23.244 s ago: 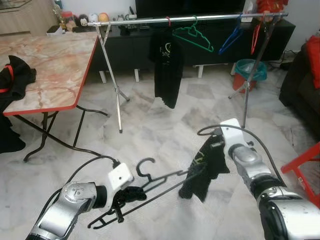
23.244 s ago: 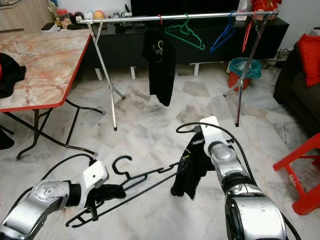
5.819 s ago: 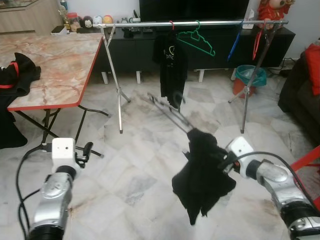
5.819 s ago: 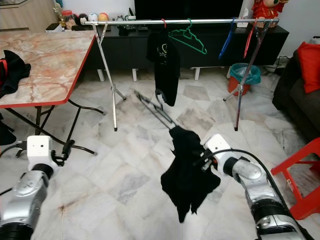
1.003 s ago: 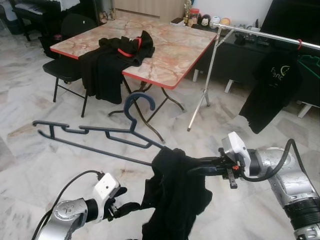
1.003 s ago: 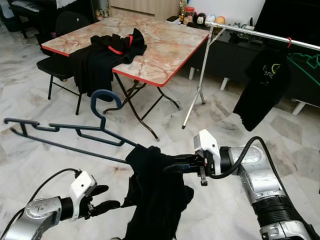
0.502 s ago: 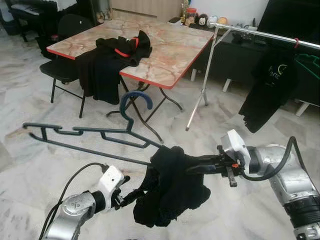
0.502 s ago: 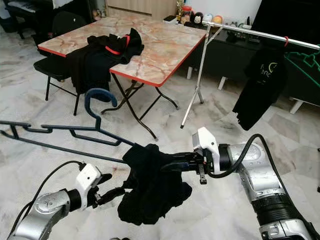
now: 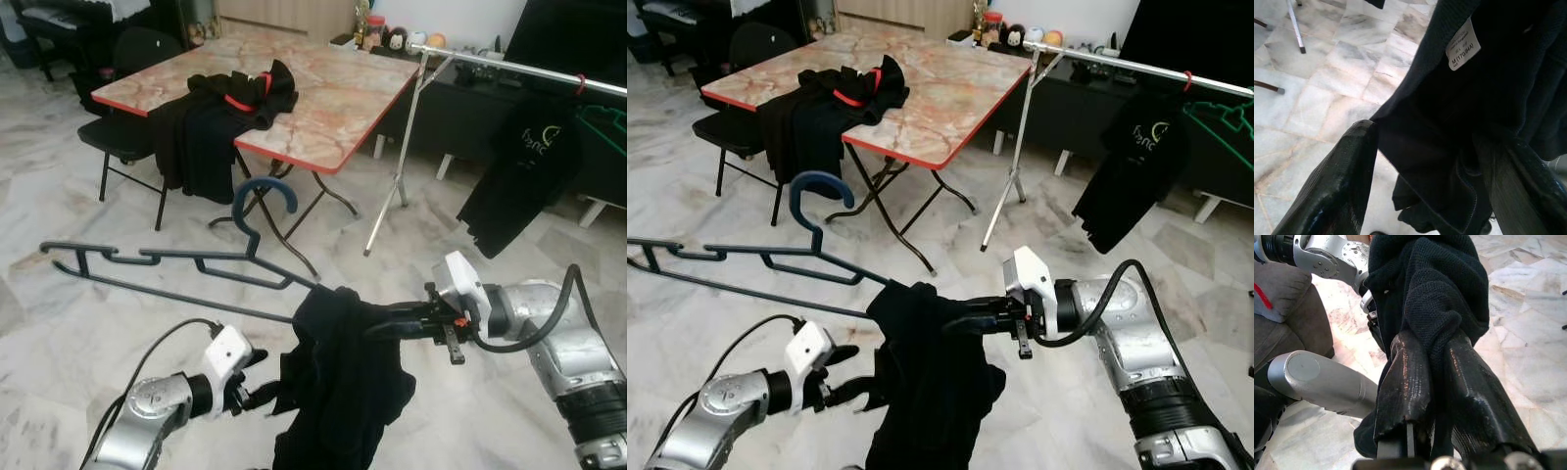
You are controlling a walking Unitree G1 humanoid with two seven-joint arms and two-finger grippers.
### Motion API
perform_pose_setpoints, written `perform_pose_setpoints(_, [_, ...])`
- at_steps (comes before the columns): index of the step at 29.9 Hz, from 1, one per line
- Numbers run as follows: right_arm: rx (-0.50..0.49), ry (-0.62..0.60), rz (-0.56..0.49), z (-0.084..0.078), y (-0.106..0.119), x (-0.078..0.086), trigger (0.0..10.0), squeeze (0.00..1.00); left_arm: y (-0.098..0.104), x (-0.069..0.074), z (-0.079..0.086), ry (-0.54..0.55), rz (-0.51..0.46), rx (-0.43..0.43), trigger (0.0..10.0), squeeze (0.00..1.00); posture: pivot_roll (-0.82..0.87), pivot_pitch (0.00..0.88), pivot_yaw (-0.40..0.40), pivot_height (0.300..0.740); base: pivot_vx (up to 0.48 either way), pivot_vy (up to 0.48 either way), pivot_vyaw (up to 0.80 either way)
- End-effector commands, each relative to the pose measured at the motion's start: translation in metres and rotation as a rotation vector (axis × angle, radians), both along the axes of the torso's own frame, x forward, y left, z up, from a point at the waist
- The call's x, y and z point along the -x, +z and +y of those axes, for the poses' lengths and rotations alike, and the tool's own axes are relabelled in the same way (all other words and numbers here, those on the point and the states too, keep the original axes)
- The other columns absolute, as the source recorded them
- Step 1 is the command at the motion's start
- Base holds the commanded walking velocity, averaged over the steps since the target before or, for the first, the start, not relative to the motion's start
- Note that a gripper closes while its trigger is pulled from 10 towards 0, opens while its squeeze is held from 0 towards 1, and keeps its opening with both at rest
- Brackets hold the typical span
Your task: Hang hanger
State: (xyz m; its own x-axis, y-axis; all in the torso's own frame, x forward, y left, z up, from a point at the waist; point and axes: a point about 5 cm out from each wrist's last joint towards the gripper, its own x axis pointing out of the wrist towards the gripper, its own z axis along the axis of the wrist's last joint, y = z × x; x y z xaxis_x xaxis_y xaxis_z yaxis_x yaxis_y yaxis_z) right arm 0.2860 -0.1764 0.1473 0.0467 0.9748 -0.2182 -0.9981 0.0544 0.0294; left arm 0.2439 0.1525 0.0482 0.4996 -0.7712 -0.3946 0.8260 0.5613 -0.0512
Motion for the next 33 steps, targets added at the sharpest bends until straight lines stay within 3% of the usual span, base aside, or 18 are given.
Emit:
perform_pose_setpoints(1, [-0.008, 0.029, -0.048, 0.004, 0.012, -0.002, 10.0, 0.00, 0.002, 0.002, 0.004, -0.013, 0.001, -0.024, 10.0, 0.00, -0.02, 0.000, -0.037, 0.740, 0.000, 0.000, 0.00])
perform_pose_setpoints(5, [-0.009, 0.034, -0.049, 0.004, 0.012, -0.002, 10.0, 0.00, -0.012, 0.004, 0.024, 0.062, 0.066, -0.141, 10.0, 0.00, -0.02, 0.000, -0.035, 0.740, 0.000, 0.000, 0.00])
perform_pose_setpoints(7, [-0.010, 0.034, -0.049, 0.005, 0.012, -0.002, 10.0, 0.00, -0.015, 0.004, 0.028, 0.087, 0.080, -0.160, 10.0, 0.00, -0.02, 0.000, -0.033, 0.740, 0.000, 0.000, 0.00])
perform_pose_setpoints(8, [-0.010, 0.035, -0.048, 0.005, 0.012, -0.002, 10.0, 0.00, -0.023, 0.002, 0.038, 0.213, 0.124, -0.169, 10.0, 0.00, -0.01, 0.000, -0.033, 0.740, 0.000, 0.000, 0.00])
perform_pose_setpoints(9, [-0.010, 0.036, -0.048, 0.005, 0.012, -0.002, 10.0, 0.00, -0.026, 0.001, 0.041, 0.258, 0.138, -0.165, 10.0, 0.00, -0.01, 0.000, -0.033, 0.740, 0.000, 0.000, 0.00])
perform_pose_setpoints(12, [-0.007, 0.039, -0.045, 0.005, 0.011, -0.001, 10.0, 0.00, -0.028, 0.002, 0.045, 0.379, 0.158, -0.039, 10.0, 0.00, -0.01, 0.000, -0.034, 0.740, 0.000, 0.000, 0.00])
perform_pose_setpoints(16, [-0.004, 0.041, -0.043, 0.005, 0.010, -0.001, 10.0, 0.00, -0.028, 0.002, 0.048, 0.466, 0.176, 0.051, 10.0, 0.00, -0.01, 0.000, -0.035, 0.740, 0.000, 0.000, 0.00])
perform_pose_setpoints(18, [-0.004, 0.044, -0.045, 0.005, 0.011, -0.001, 10.0, 0.00, -0.030, -0.001, 0.056, 0.609, 0.218, 0.195, 10.0, 0.00, -0.01, 0.000, -0.037, 0.740, 0.000, 0.000, 0.00])
perform_pose_setpoints(20, [-0.004, 0.044, -0.045, 0.005, 0.011, -0.001, 10.0, 0.00, -0.030, -0.001, 0.056, 0.609, 0.218, 0.195, 10.0, 0.00, -0.01, 0.000, -0.037, 0.740, 0.000, 0.000, 0.00])
perform_pose_setpoints(23, [0.008, 0.028, -0.052, 0.003, 0.010, -0.004, 10.0, 0.00, -0.032, -0.002, 0.062, 0.706, 0.236, 0.285, 10.0, 0.00, -0.01, 0.000, -0.037, 0.740, 0.000, 0.000, 0.00])
perform_pose_setpoints(25, [0.043, -0.068, -0.078, -0.002, 0.005, -0.013, 10.0, 0.00, -0.033, -0.004, 0.071, 0.834, 0.240, 0.394, 10.0, 0.00, -0.01, 0.000, -0.038, 0.740, 0.000, 0.000, 0.00])
perform_pose_setpoints(26, [0.043, -0.068, -0.078, -0.002, 0.005, -0.013, 10.0, 0.00, -0.033, -0.004, 0.071, 0.834, 0.240, 0.394, 10.0, 0.00, -0.01, 0.000, -0.038, 0.740, 0.000, 0.000, 0.00])
perform_pose_setpoints(28, [0.080, -0.162, -0.121, -0.007, -0.001, -0.022, 10.0, 0.00, -0.036, -0.003, 0.078, 0.920, 0.255, 0.473, 10.0, 0.00, -0.01, 0.000, -0.035, 0.740, 0.000, 0.000, 0.00])
perform_pose_setpoints(29, [0.080, -0.162, -0.121, -0.007, -0.001, -0.022, 10.0, 0.00, -0.036, -0.003, 0.078, 0.920, 0.255, 0.473, 10.0, 0.00, -0.01, 0.000, -0.035, 0.740, 0.000, 0.000, 0.00])
perform_pose_setpoints(33, [0.181, -0.377, -0.150, -0.021, -0.011, -0.039, 10.0, 0.00, -0.042, 0.000, 0.082, 0.983, 0.279, 0.494, 10.0, 0.00, -0.01, 0.000, -0.034, 0.740, 0.000, 0.000, 0.00])
